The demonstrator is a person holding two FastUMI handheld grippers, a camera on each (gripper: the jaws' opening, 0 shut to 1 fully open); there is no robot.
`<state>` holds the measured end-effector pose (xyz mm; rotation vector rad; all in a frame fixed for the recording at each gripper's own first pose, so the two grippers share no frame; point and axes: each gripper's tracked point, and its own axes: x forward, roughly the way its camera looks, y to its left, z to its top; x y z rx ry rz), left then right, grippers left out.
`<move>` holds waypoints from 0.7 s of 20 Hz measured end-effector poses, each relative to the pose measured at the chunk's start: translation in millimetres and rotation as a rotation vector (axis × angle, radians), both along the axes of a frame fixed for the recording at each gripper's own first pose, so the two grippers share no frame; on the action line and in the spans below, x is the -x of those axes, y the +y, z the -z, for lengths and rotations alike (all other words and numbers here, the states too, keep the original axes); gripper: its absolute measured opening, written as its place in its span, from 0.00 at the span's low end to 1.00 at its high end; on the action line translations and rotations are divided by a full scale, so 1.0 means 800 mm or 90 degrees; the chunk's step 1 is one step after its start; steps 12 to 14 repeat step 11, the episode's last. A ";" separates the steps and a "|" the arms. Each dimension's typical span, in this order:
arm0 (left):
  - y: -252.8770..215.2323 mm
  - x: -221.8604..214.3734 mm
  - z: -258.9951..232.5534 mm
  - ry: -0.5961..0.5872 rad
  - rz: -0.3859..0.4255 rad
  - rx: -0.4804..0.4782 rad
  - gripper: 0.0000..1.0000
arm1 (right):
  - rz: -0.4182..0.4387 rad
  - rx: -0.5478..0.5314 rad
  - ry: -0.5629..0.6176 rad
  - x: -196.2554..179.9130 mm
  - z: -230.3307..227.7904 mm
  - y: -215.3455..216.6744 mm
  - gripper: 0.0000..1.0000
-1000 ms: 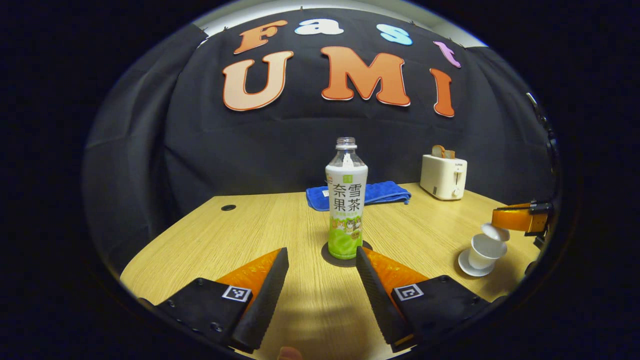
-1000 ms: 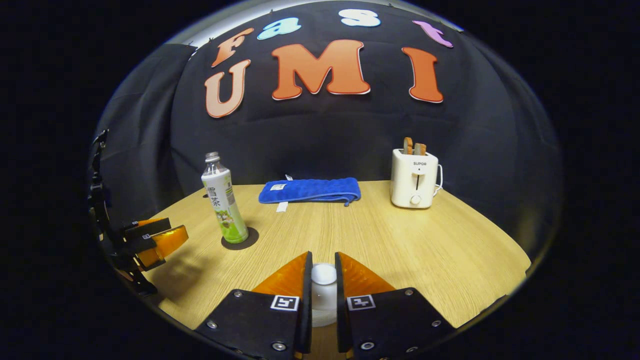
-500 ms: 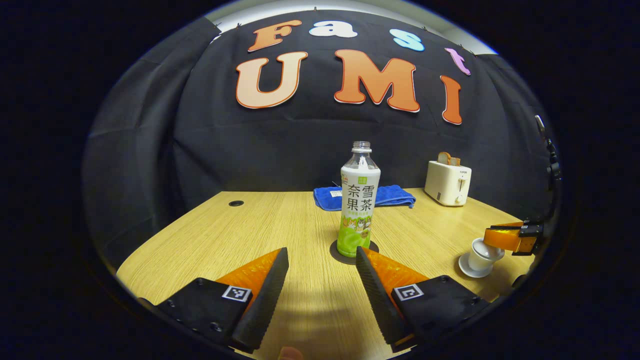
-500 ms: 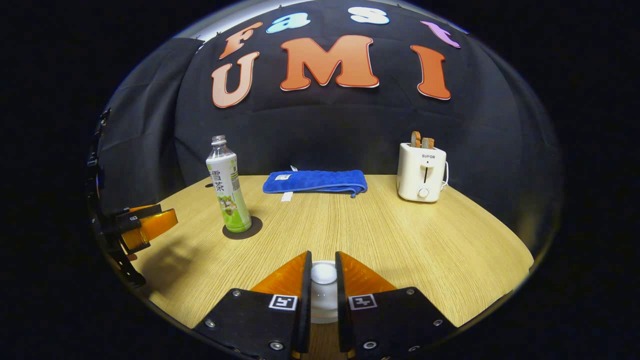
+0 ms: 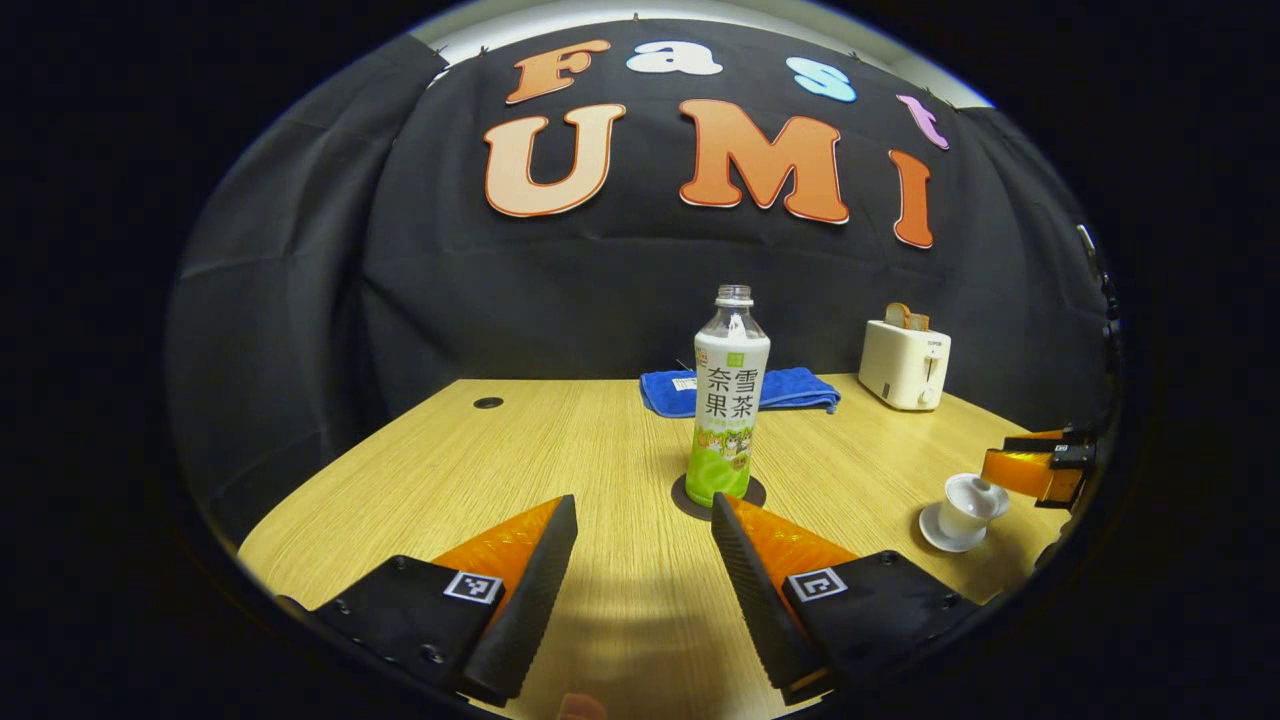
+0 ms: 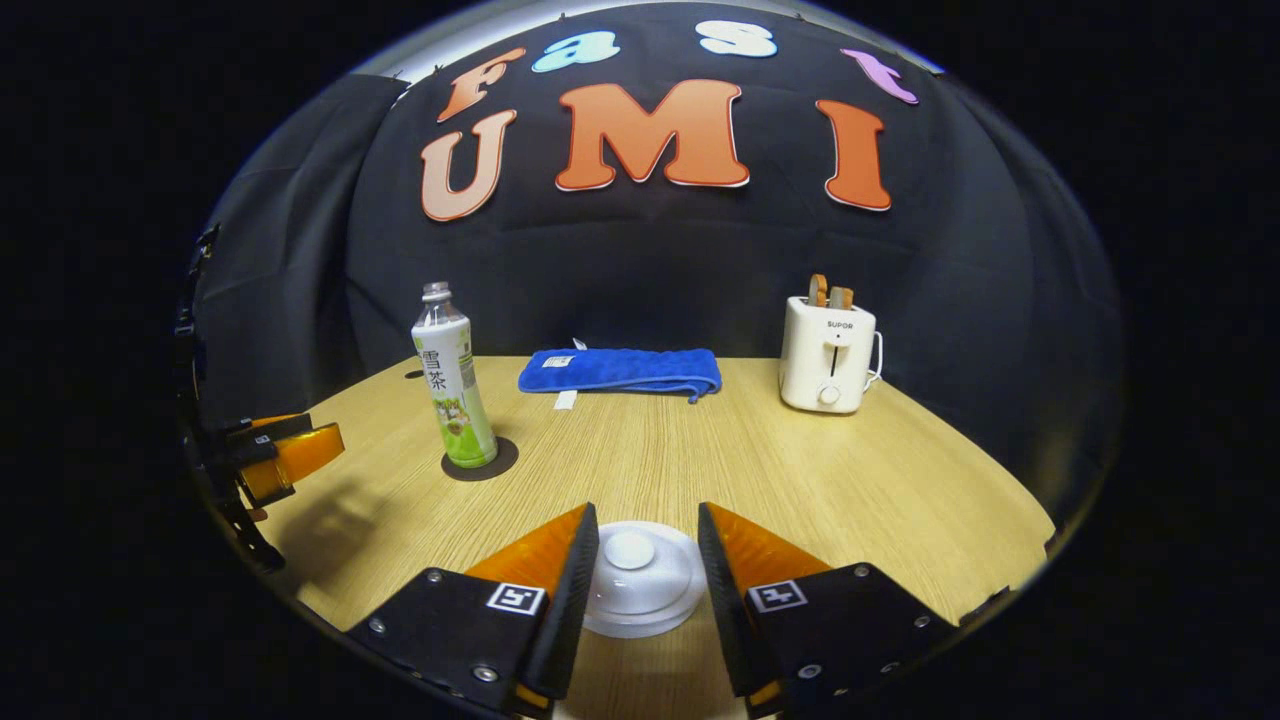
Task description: Open the teacup lid with one hand, grasp the water bottle and pour water into the teacup with the other hand; after pouring, place the water bottle on the coaster and then close the teacup lid.
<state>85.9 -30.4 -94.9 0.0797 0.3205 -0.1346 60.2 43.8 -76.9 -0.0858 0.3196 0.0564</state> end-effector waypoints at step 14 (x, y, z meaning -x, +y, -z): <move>0.017 0.040 -0.062 -0.061 -0.033 0.026 0.88 | 0.067 -0.007 -0.075 0.056 -0.060 -0.067 0.97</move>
